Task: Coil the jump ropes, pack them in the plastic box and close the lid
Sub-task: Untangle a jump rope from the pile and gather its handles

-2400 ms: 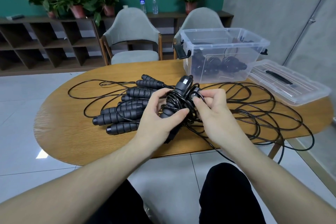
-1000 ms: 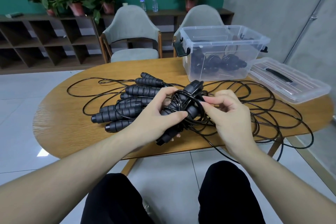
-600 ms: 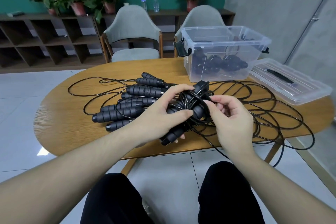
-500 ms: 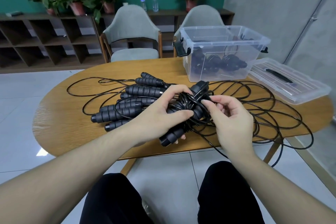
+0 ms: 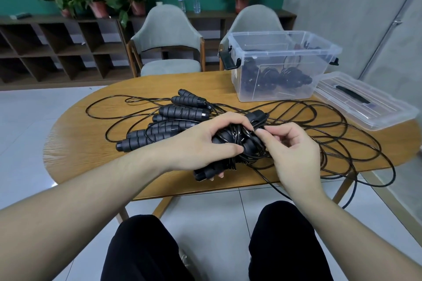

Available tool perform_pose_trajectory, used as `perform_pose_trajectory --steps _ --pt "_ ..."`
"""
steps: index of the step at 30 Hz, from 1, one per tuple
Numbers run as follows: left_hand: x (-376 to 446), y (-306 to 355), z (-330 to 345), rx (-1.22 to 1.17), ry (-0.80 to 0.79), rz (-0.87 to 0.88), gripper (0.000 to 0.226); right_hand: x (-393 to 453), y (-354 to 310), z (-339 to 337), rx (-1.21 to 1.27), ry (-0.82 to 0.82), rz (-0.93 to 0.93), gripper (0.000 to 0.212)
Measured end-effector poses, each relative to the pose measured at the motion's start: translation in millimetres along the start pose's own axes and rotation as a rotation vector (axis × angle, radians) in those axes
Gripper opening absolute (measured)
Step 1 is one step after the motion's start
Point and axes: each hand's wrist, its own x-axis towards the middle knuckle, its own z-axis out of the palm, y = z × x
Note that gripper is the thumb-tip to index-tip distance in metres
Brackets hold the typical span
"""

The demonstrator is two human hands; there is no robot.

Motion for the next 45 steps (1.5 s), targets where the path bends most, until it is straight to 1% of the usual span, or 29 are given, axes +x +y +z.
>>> perform_pose_trajectory --steps 1,3,4,5,7,9,10,13,15,17,20,22,24,30,31,32,34,35,36,37,38,40,42,45 --pt "0.1 1.0 -1.9 0.005 -0.006 -0.003 0.036 -0.5 -1.3 -0.9 0.014 -0.005 -0.026 0.016" --pt "0.6 1.8 -5.5 0.033 -0.019 -0.004 0.036 0.1 -4.3 -5.1 0.021 -0.070 -0.104 0.030" --pt "1.2 1.5 -7.1 0.058 -0.030 -0.001 0.036 1.8 -5.8 -8.0 -0.032 -0.130 -0.147 0.037" --pt "1.1 0.8 -8.5 0.086 -0.042 0.001 0.036 3.4 -7.6 -10.0 -0.118 -0.196 -0.176 0.039" --pt "0.9 -0.3 -12.0 0.166 -0.066 0.016 0.036 6.4 -10.4 -13.4 -0.282 -0.288 -0.181 0.029" --pt "-0.9 -0.9 -14.5 0.227 -0.085 0.026 0.036 6.6 -11.8 -16.6 -0.400 -0.332 -0.185 0.023" --pt "-1.7 0.4 -14.8 0.237 -0.096 0.019 0.037 6.1 -11.8 -17.9 -0.473 -0.331 -0.218 0.020" --pt "-1.4 6.7 -14.8 0.166 -0.109 -0.007 0.036 7.0 -11.6 -19.8 -0.701 -0.258 -0.440 0.015" --pt "-0.8 11.1 -15.6 0.140 -0.114 -0.012 0.036 8.8 -11.2 -20.3 -0.747 -0.251 -0.515 0.013" --pt "-0.9 9.7 -17.2 0.193 -0.120 0.013 0.037 7.8 -10.8 -21.7 -0.704 -0.297 -0.497 0.013" --pt "-0.8 0.0 -20.9 0.278 -0.102 0.054 0.037 10.8 -13.6 -22.0 -0.607 -0.413 -0.306 0.020" --pt "0.9 -6.2 -21.8 0.327 -0.091 0.053 0.038 16.9 -15.4 -21.9 -0.548 -0.444 -0.203 0.019" --pt "1.9 -9.7 -20.7 0.360 -0.077 0.048 0.038 21.4 -16.0 -20.7 -0.496 -0.453 -0.137 0.015" --pt "5.7 -12.6 -21.3 0.435 -0.110 0.036 0.040 32.3 -20.5 -23.1 -0.572 -0.509 -0.155 0.010" --pt "6.1 -13.1 -21.5 0.454 -0.119 0.030 0.041 34.8 -21.7 -23.2 -0.629 -0.539 -0.183 0.013" --pt "6.5 -13.4 -21.3 0.462 -0.121 0.029 0.041 36.3 -23.1 -22.3 -0.712 -0.561 -0.259 0.015" --pt "8.1 -13.1 -21.4 0.456 -0.114 0.038 0.042 39.5 -23.2 -18.5 -0.842 -0.539 -0.565 0.014" --pt "8.9 -12.0 -21.6 0.458 -0.117 0.041 0.043 40.2 -21.7 -17.3 -0.860 -0.534 -0.707 0.013" --pt "9.3 -11.2 -22.0 0.472 -0.124 0.039 0.044 40.5 -19.6 -17.2 -0.861 -0.536 -0.803 0.011" --pt "9.6 -10.3 -22.1 0.492 -0.135 0.030 0.045 41.5 -16.7 -17.7 -0.861 -0.544 -0.858 0.007" --pt "9.5 -9.7 -22.1 0.509 -0.146 0.019 0.046 42.5 -15.3 -18.3 -0.867 -0.555 -0.873 0.004" --pt "9.6 -7.6 -21.3 0.524 -0.170 0.006 0.049 42.4 -16.8 -21.4 -0.872 -0.560 -0.799 0.004" --pt "11.0 -4.1 -20.4 0.562 -0.184 -0.010 0.052 40.0 -21.2 -22.2 -0.841 -0.521 -0.697 0.006" --pt "16.1 4.4 -16.9 0.715 -0.207 -0.048 0.055 38.8 -24.3 -17.6 -0.781 -0.473 -0.525 0.010"
